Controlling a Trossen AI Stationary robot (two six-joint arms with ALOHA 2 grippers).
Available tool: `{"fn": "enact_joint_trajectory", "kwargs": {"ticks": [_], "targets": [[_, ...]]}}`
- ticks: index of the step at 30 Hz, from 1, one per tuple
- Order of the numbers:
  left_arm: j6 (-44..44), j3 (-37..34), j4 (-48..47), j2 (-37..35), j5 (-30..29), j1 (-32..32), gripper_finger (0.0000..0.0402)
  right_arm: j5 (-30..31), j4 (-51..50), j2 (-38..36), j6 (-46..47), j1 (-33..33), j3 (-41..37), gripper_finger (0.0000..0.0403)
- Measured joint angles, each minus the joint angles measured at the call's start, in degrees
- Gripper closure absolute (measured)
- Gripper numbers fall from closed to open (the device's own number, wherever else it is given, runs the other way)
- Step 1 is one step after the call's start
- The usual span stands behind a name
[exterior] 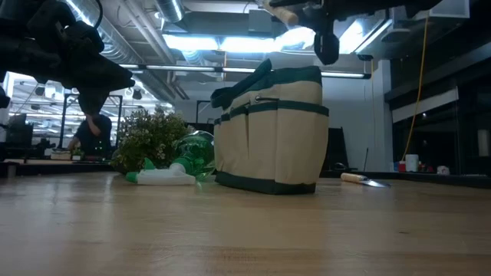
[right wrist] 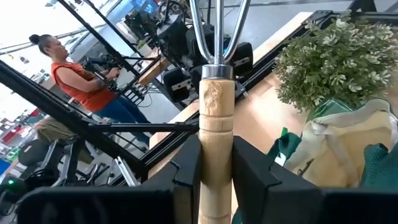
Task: Pick & Place Garden tools in Gardening bag
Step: Put the light brown hand rake into the light brown gardening bag
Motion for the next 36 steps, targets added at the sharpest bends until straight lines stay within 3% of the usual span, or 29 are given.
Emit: {"fn": "enact_joint_trajectory", "kwargs": {"ticks": [9,36], "targets": [[0.00,0.00,0.00,0.00,0.00,0.00,0.0329,5.71,4.91,0.00,-4.70,2.16,0.00,0.0338],[0.00,0.00,0.00,0.00,0.00,0.01,0.0329,4.59,6.10,1.92,-5.37,1.31,0.00,0.0333]]}}
